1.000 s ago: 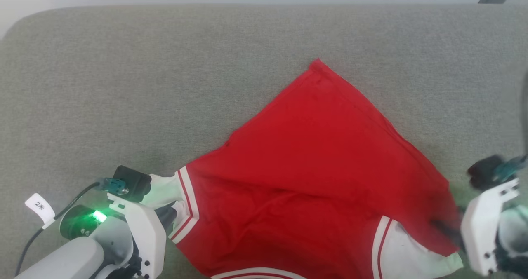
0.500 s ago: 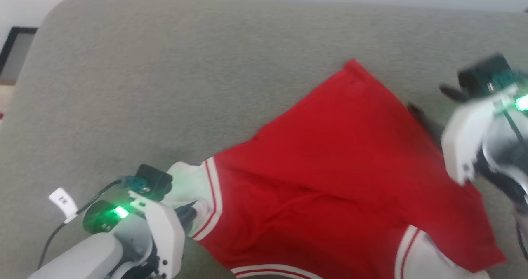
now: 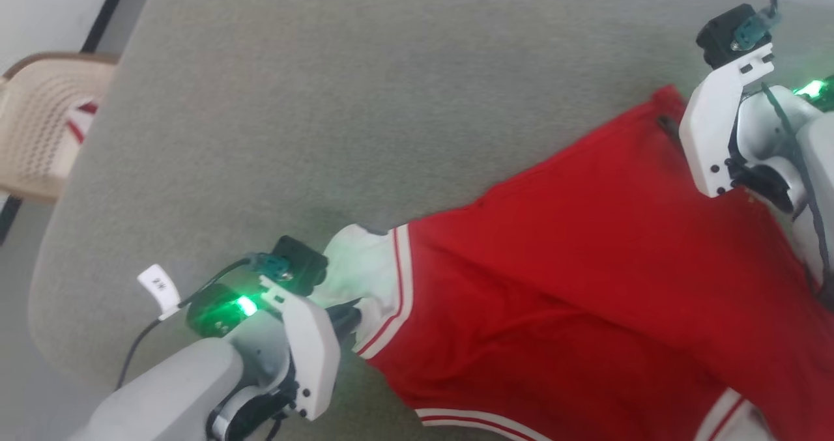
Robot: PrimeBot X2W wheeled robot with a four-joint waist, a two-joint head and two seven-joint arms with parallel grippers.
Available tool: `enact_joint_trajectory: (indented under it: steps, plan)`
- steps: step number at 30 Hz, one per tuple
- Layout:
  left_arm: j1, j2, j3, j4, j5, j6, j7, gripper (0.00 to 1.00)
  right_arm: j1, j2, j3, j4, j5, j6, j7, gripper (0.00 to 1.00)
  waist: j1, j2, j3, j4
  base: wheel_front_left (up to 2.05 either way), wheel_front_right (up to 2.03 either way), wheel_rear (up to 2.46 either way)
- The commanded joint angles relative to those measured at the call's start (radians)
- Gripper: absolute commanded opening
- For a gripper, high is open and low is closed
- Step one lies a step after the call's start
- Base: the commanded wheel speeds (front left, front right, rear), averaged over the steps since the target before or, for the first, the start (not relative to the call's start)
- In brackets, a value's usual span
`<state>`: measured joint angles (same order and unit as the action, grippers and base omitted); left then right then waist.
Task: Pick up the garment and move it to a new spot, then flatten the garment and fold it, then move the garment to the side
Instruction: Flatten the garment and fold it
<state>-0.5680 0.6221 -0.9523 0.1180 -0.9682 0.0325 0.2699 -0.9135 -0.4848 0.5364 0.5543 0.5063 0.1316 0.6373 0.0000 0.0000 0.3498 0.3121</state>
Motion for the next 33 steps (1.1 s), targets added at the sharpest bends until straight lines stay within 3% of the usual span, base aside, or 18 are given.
enact_joint_trajectory:
  steps: [1, 8, 9, 10, 14, 20, 33]
  plan:
    - [-0.015, -0.004, -0.002, 0.004, 0.014, -0.004, -0.003, 0.0, -0.015, -0.003, 0.008, 0.012, 0.009, -0.002, 0.006, 1.0, 0.0, 0.0, 0.017, 0.022, 0.0, 0.0, 0.0]
    - [-0.043, -0.042, -0.012, 0.049, 0.018, -0.03, -0.008, 0.0, -0.074, -0.013, 0.148, 0.191, 0.086, -0.002, 0.138, 1.0, 0.0, 0.0, 0.035, 0.051, 0.0, 0.0, 0.0]
    - [-0.045, -0.044, -0.012, 0.055, 0.015, -0.033, -0.009, 0.0, -0.074, -0.015, 0.167, 0.209, 0.107, -0.001, 0.165, 0.44, 0.0, 0.0, 0.036, 0.053, 0.0, 0.0, 0.0]
    - [-0.046, -0.046, -0.011, 0.063, 0.013, -0.036, -0.012, 0.0, -0.071, -0.016, 0.191, 0.219, 0.124, -0.001, 0.193, 0.0, 0.0, 0.0, 0.037, 0.053, 0.0, 0.0, 0.0]
    - [-0.05, -0.048, -0.007, 0.083, 0.004, -0.042, -0.015, 0.0, -0.094, -0.044, 0.242, 0.238, 0.172, -0.002, 0.241, 0.0, 0.0, 0.0, 0.033, 0.046, 0.0, 0.0, 0.0]
    - [-0.068, -0.02, 0.01, 0.088, -0.003, -0.036, -0.005, 0.0, -0.151, -0.043, 0.251, 0.251, 0.201, -0.002, 0.194, 0.0, 0.0, 0.0, 0.005, 0.01, 0.0, 0.0, 0.0]
    - [-0.23, 0.123, 0.085, 0.023, 0.022, 0.023, 0.123, 0.0, -0.215, -0.066, 0.264, 0.141, 0.246, -0.002, 0.032, 0.0, 0.0, 0.0, -0.114, -0.1, 0.0, 0.0, 0.0]
